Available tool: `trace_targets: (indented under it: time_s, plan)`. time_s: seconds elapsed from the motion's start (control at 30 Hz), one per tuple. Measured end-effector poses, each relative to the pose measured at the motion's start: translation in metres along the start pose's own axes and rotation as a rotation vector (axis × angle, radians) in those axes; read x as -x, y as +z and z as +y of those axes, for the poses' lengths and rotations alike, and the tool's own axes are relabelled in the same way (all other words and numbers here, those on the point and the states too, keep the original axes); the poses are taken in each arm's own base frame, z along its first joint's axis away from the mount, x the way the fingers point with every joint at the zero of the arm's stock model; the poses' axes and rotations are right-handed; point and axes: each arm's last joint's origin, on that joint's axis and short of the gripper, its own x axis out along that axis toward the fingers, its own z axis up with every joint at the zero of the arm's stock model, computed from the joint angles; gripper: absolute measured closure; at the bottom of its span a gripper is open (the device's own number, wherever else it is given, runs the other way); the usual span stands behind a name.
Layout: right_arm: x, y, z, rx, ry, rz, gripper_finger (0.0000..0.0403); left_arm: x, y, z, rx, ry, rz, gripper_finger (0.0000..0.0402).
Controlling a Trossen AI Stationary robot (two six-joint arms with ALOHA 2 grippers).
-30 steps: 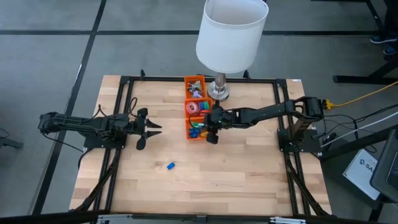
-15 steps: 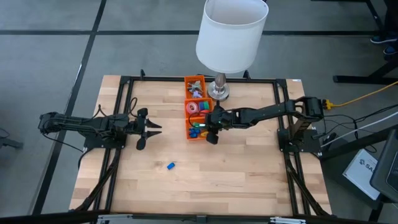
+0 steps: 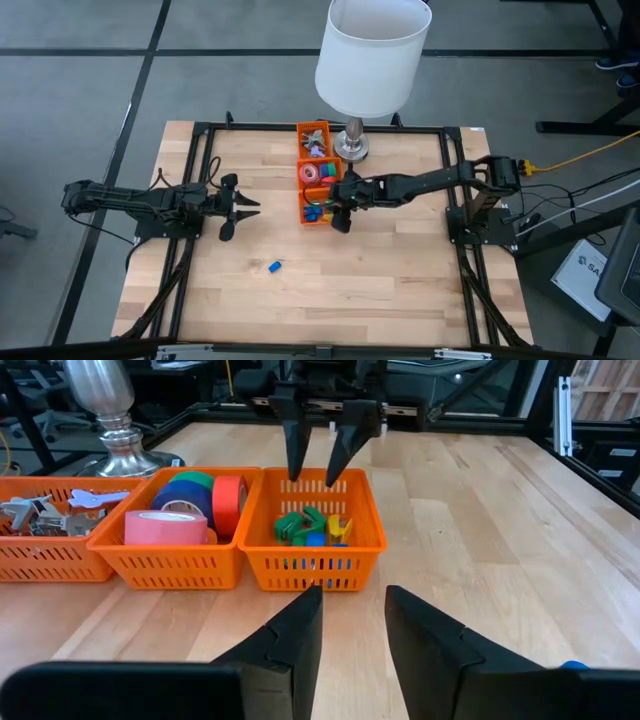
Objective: Pick and place Stapler, Stapler remover, tape
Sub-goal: Put the blue stapler into the bottom orange basket
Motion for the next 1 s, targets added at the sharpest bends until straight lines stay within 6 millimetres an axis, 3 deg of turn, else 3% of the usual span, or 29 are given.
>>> trace_targets:
  time_s: [0.33,0.73,1.0]
  plan:
    - [0.001,0.002,0.011,0.038,0.028,-0.041,0.0245,0.0,0.0,0.0,0.0,0.0,0.0,0.0292]
    - [0.007,0.017,0.035,0.299,0.082,-0.249,0.0246,0.0,0.0,0.0,0.0,0.0,0.0,0.0293]
    - [0.013,0.024,0.052,0.392,0.228,-0.369,0.0242,0.0,0.0,0.0,0.0,0.0,0.0,0.0293]
